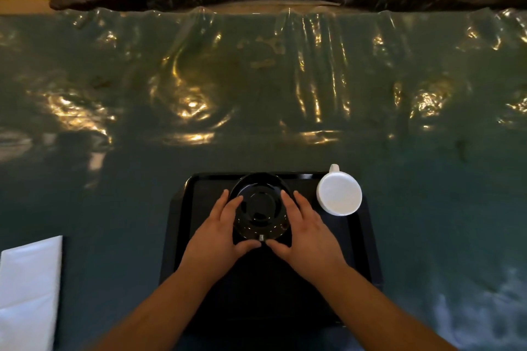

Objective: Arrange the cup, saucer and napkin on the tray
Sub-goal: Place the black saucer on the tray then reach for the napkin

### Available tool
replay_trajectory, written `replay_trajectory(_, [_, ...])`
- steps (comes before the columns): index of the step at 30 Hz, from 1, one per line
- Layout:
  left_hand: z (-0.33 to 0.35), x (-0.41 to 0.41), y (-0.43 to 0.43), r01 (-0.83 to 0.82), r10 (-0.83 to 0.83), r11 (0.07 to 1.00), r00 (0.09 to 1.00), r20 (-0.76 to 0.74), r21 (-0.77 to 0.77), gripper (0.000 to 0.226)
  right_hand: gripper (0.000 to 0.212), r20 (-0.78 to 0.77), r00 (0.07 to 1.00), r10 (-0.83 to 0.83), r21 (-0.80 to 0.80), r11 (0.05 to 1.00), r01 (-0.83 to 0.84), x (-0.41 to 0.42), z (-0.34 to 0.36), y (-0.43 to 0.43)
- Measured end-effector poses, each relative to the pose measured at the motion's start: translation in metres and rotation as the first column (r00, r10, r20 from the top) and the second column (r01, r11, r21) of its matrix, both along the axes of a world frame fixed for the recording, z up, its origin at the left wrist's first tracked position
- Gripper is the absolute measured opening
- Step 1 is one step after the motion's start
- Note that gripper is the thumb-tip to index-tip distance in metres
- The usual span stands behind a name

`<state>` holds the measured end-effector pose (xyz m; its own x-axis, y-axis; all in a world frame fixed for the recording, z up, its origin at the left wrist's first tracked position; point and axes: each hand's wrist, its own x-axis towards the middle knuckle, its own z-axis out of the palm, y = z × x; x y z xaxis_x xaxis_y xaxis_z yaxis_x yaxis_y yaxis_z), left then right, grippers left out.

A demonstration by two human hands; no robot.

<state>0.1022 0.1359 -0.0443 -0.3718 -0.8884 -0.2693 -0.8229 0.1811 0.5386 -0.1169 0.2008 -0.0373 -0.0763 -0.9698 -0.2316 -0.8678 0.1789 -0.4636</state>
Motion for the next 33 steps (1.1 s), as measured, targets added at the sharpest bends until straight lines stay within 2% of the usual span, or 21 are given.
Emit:
replay_trajectory(11, [-0.005, -0.006, -0.003, 0.000, -0.001, 1.000, 1.000, -0.025, -0.019, 0.105, 0.101, 0.014, 1.000, -0.027, 0.015, 1.000, 0.027, -0.003, 0.002, 0.003])
replay_trajectory(14, [0.002, -0.002, -0.001, -0.032, 0.026, 0.996, 0.997, -0.067, -0.088, 0.097, 0.092, -0.062, 0.998, -0.007, -0.089, 0.996, 0.001, 0.003, 0.013, 0.004])
replay_trajectory(17, [0.014, 0.009, -0.002, -0.073, 0.052, 0.977, 0.993, -0.105, -0.201, 0.074, 0.079, -0.055, 0.998, 0.019, -0.213, 0.976, -0.031, 0.020, 0.023, -0.005])
replay_trajectory(20, [0.026, 0.043, -0.006, -0.158, 0.127, 0.947, 0.984, -0.126, -0.280, 0.058, 0.073, -0.022, 0.991, 0.135, -0.232, 0.963, -0.136, 0.061, 0.034, -0.027])
replay_trajectory(24, [0.032, 0.122, -0.008, -0.291, 0.275, 0.898, 0.957, -0.096, -0.331, 0.051, 0.069, -0.013, 0.939, 0.345, -0.240, 0.910, -0.337, 0.140, 0.043, -0.059])
replay_trajectory(27, [0.031, 0.190, 0.001, -0.433, 0.439, 0.836, 0.896, -0.062, -0.337, 0.054, 0.068, 0.051, 0.887, 0.458, -0.221, 0.872, -0.437, 0.206, 0.042, -0.073])
replay_trajectory(29, [0.027, 0.238, 0.016, -0.555, 0.577, 0.768, 0.816, -0.032, -0.318, 0.054, 0.068, 0.142, 0.858, 0.494, -0.167, 0.866, -0.472, 0.253, 0.038, -0.076])
replay_trajectory(31, [0.023, 0.274, 0.028, -0.666, 0.696, 0.695, 0.718, 0.021, -0.272, 0.054, 0.069, 0.279, 0.853, 0.441, -0.048, 0.893, -0.447, 0.288, 0.033, -0.077])
replay_trajectory(33, [0.019, 0.312, 0.039, -0.743, 0.770, 0.635, 0.630, 0.098, -0.214, 0.057, 0.072, 0.401, 0.858, 0.321, 0.111, 0.913, -0.393, 0.327, 0.028, -0.077])
